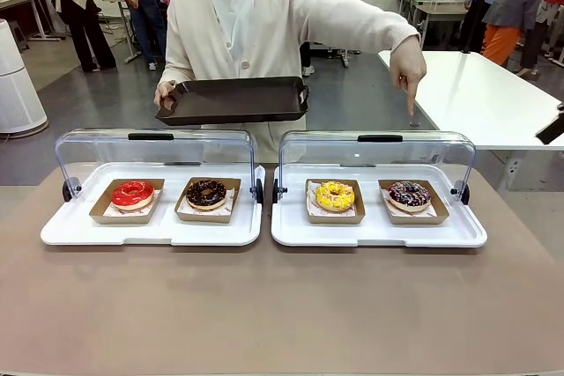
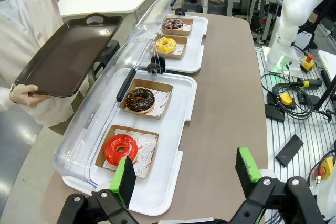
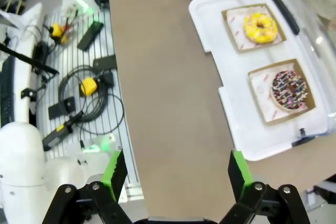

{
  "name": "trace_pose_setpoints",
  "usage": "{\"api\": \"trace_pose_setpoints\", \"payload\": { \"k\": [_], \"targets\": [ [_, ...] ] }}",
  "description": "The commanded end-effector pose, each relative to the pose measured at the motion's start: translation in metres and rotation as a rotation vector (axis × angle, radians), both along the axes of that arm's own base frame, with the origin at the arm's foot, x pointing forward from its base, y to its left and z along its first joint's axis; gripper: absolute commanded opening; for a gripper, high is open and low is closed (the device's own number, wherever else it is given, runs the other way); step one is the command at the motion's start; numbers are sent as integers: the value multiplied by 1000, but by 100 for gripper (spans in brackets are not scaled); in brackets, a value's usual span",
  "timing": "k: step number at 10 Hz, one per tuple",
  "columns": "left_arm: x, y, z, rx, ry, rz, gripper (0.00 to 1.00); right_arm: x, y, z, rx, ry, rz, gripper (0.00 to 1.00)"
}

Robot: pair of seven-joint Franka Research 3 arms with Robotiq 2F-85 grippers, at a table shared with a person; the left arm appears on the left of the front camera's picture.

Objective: Provide the desired donut to the person.
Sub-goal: Pick up and lift the Paper togo box containing the Donut pointed at by the person.

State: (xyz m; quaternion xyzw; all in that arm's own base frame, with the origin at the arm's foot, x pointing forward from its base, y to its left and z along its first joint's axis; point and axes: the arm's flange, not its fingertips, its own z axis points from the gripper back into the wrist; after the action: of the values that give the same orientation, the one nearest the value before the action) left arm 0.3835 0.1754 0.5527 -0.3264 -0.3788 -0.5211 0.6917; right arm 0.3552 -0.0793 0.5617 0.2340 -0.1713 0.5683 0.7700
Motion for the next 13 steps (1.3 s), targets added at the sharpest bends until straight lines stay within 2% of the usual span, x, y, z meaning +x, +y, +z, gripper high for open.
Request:
{"api": "trace_pose_setpoints", "payload": {
  "k": [1,6,9,13],
  "targets": [
    [-2,1,1,-1,-3,-9,100,2,29,-5,-122,-14,21,100],
    [-2,1,1,-1,-3,-9,100,-5,71,-23,-296,-95,58,100],
    [-2,1,1,-1,-3,-9,100,-11,74,-26,-261,-76,86,100],
    [-2,1,1,-1,-3,-9,100,-4,72,-23,-279,-93,92,100]
  ]
}}
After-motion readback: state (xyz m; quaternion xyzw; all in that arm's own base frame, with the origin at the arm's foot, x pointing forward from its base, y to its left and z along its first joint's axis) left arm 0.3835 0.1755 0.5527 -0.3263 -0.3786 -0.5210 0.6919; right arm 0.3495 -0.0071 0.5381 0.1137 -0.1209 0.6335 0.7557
